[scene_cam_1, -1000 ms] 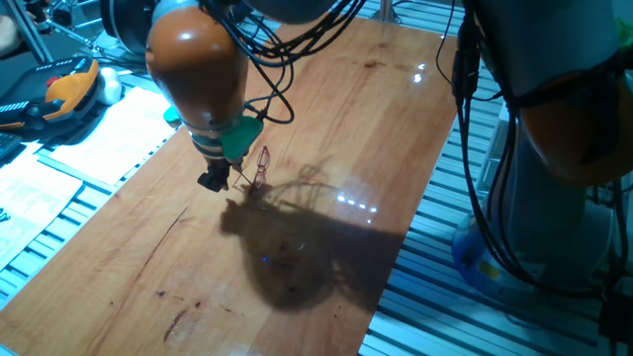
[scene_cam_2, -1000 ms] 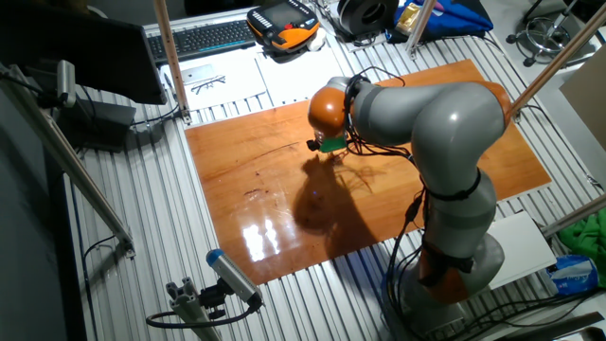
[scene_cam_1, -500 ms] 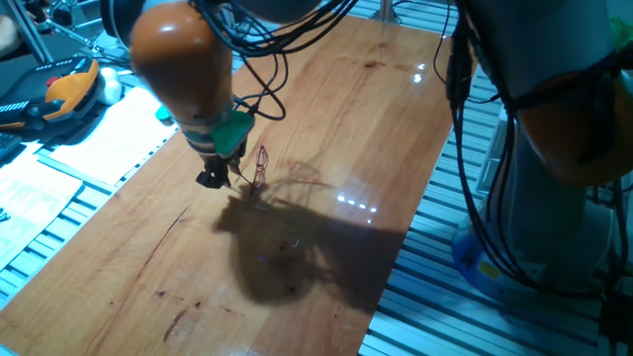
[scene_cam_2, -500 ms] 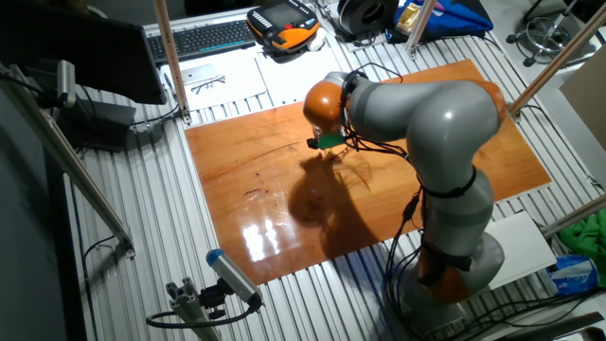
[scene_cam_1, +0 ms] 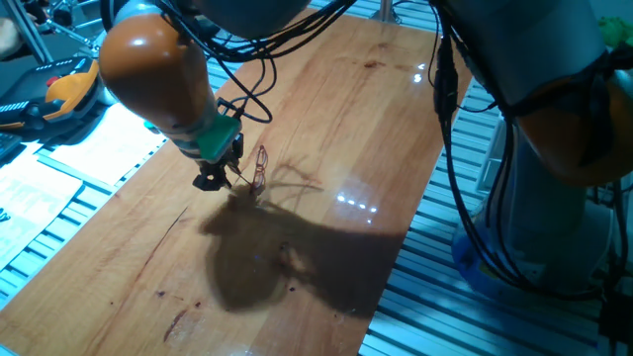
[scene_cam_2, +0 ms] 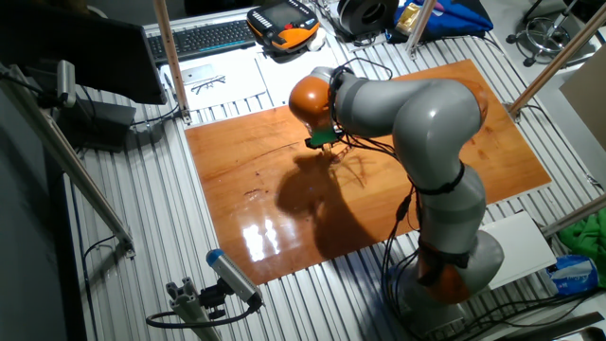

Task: Unfold the leg of the glasses (with one hand)

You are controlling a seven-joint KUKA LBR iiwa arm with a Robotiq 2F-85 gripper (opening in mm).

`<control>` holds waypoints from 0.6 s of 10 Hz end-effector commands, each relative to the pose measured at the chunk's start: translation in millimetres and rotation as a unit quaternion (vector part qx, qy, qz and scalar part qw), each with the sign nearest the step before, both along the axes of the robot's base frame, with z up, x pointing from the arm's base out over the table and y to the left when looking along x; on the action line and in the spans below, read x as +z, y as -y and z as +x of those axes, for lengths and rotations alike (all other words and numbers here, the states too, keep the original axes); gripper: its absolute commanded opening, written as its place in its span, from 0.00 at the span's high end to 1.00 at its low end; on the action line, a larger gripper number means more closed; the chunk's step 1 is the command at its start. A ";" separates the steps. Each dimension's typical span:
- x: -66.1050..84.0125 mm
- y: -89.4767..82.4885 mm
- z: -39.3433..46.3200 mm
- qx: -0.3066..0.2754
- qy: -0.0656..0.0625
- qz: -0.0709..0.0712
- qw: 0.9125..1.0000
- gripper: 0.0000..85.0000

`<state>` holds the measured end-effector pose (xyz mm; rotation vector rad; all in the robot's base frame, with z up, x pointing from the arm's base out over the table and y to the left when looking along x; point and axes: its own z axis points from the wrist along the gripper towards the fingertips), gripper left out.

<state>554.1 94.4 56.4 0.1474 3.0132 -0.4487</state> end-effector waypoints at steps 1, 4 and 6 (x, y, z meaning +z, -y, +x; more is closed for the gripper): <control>-1.3 1.3 1.1 -0.003 -0.009 0.006 1.000 0.60; -3.9 0.8 0.5 -0.023 -0.010 0.011 1.000 0.60; -2.9 0.6 0.4 -0.036 -0.006 0.015 0.999 0.60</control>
